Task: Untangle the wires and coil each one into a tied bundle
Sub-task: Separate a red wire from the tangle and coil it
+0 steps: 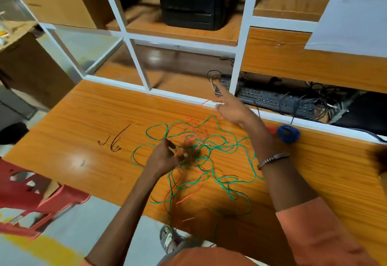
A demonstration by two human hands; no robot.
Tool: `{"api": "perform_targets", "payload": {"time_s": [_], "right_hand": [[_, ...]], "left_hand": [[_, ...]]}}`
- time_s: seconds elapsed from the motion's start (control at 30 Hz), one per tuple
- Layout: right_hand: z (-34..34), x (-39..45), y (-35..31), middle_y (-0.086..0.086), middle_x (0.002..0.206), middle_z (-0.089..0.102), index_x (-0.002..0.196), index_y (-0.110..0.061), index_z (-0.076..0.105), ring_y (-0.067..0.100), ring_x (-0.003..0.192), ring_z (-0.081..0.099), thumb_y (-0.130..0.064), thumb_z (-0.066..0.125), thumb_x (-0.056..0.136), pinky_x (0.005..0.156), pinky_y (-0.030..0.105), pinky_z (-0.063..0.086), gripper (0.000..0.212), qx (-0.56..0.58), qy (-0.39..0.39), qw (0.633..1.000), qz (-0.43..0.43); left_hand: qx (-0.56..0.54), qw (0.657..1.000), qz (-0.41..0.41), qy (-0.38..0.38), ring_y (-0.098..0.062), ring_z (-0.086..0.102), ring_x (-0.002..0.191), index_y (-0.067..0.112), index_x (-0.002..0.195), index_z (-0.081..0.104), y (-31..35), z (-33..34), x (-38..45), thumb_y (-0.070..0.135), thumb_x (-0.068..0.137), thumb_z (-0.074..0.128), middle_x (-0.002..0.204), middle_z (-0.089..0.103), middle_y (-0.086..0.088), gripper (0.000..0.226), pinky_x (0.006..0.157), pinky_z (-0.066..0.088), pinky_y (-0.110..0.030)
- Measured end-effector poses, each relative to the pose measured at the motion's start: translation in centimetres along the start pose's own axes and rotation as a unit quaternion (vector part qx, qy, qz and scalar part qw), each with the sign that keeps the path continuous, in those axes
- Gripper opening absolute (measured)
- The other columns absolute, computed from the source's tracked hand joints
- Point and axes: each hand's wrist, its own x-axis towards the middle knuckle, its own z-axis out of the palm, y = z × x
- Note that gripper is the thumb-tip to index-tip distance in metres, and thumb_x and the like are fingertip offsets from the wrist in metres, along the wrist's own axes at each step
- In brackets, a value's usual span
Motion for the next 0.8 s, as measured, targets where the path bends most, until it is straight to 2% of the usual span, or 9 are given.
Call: {"api": "perform_targets", "payload": {"time_s": [0.07, 0.13, 0.2, 0.27, 0.37, 0.47, 0.57, 0.67, 0.8], "right_hand": [[1.0, -0.6, 0.6, 0.007, 0.13, 0.064, 0.163, -0.036, 0.009, 0.034, 0.098, 0.072, 0.004, 0.044, 0.093, 0.066, 0.037, 0.052, 0.088, 0.004, -0.006, 1.0, 0.007], [2.0, -1.2, 0.8, 0.009, 0.122, 0.067, 0.162, -0.034, 0.014, 0.03, 0.095, 0.073, 0.001, 0.043, 0.097, 0.066, 0.034, 0.053, 0.079, 0.034, 0.001, 0.999, 0.037], [2.8, -2.1, 1.0, 0.011, 0.116, 0.068, 0.159, -0.027, 0.026, 0.025, 0.084, 0.07, -0.001, 0.044, 0.101, 0.061, 0.027, 0.049, 0.066, 0.064, 0.005, 0.997, 0.046], [3.3, -2.8, 1.3, 0.012, 0.108, 0.068, 0.149, -0.018, 0.043, 0.02, 0.075, 0.064, 0.0, 0.047, 0.103, 0.055, 0.021, 0.044, 0.05, 0.087, 0.003, 0.995, 0.041], [3.1, -4.1, 1.7, 0.006, 0.104, 0.068, 0.135, -0.019, 0.057, 0.014, 0.071, 0.066, -0.008, 0.055, 0.103, 0.056, 0.022, 0.043, 0.033, 0.101, 0.009, 0.994, 0.046], [3.2, -5.6, 2.2, 0.005, 0.107, 0.071, 0.123, -0.025, 0.061, 0.009, 0.071, 0.068, -0.015, 0.056, 0.104, 0.059, 0.023, 0.045, 0.022, 0.127, 0.026, 0.99, 0.049], [3.6, -7.1, 2.8, 0.006, 0.11, 0.074, 0.126, -0.022, 0.063, 0.016, 0.083, 0.07, -0.017, 0.055, 0.104, 0.069, 0.029, 0.048, 0.024, 0.15, 0.022, 0.987, 0.053], [3.7, -7.9, 3.6, 0.006, 0.111, 0.074, 0.126, -0.02, 0.064, 0.018, 0.088, 0.072, -0.019, 0.057, 0.104, 0.072, 0.031, 0.051, 0.024, 0.163, 0.018, 0.985, 0.06], [3.5, -8.2, 4.4, 0.008, 0.11, 0.075, 0.126, -0.016, 0.065, 0.018, 0.086, 0.073, -0.019, 0.056, 0.104, 0.077, 0.034, 0.053, 0.023, 0.176, 0.038, 0.981, 0.07]], "left_hand": [[0.081, 0.993, 0.014, -0.079, -0.026, 0.072, 0.097, 0.029, 0.101, 0.059, -0.9, 2.0, -1.7, 0.078, 0.067, 0.075, 0.099, 0.075, -0.005, 0.061, 0.079, 0.055, -0.036], [0.171, 0.971, 0.045, -0.158, -0.025, 0.071, 0.112, 0.031, 0.105, 0.065, -1.5, 3.9, -3.0, 0.085, 0.061, 0.07, 0.112, 0.077, -0.003, 0.071, 0.09, 0.057, -0.038], [0.257, 0.948, 0.054, -0.178, -0.028, 0.065, 0.125, 0.025, 0.123, 0.069, -1.5, 5.1, -3.6, 0.07, 0.076, 0.075, 0.128, 0.072, -0.007, 0.065, 0.098, 0.055, -0.04], [0.296, 0.941, 0.066, -0.15, -0.033, 0.064, 0.126, 0.015, 0.125, 0.069, -1.2, 5.6, -3.4, 0.045, 0.088, 0.072, 0.13, 0.069, -0.014, 0.048, 0.097, 0.054, -0.043], [0.294, 0.943, 0.082, -0.135, -0.026, 0.074, 0.109, 0.014, 0.106, 0.077, 0.1, 4.4, -2.1, 0.034, 0.083, 0.07, 0.103, 0.078, -0.012, 0.031, 0.086, 0.058, -0.039], [0.297, 0.928, 0.075, -0.211, -0.004, 0.073, 0.071, 0.018, 0.096, 0.076, 1.4, 3.8, -1.7, 0.064, 0.083, 0.07, 0.064, 0.074, 0.004, 0.048, 0.082, 0.057, -0.028], [0.37, 0.893, 0.084, -0.241, -0.007, 0.076, 0.092, 0.02, 0.113, 0.073, 1.8, 5.4, -1.9, 0.076, 0.072, 0.075, 0.048, 0.065, 0.017, 0.069, 0.078, 0.05, -0.027], [0.411, 0.873, 0.099, -0.244, -0.013, 0.076, 0.1, 0.022, 0.117, 0.075, 0.9, 6.9, -1.6, 0.062, 0.071, 0.083, 0.073, 0.076, 0.009, 0.062, 0.073, 0.048, -0.027], [0.367, 0.907, 0.121, -0.168, -0.023, 0.074, 0.109, 0.02, 0.109, 0.079, 1.4, 6.2, -1.1, 0.046, 0.078, 0.077, 0.104, 0.08, -0.002, 0.039, 0.082, 0.058, -0.035]]}}
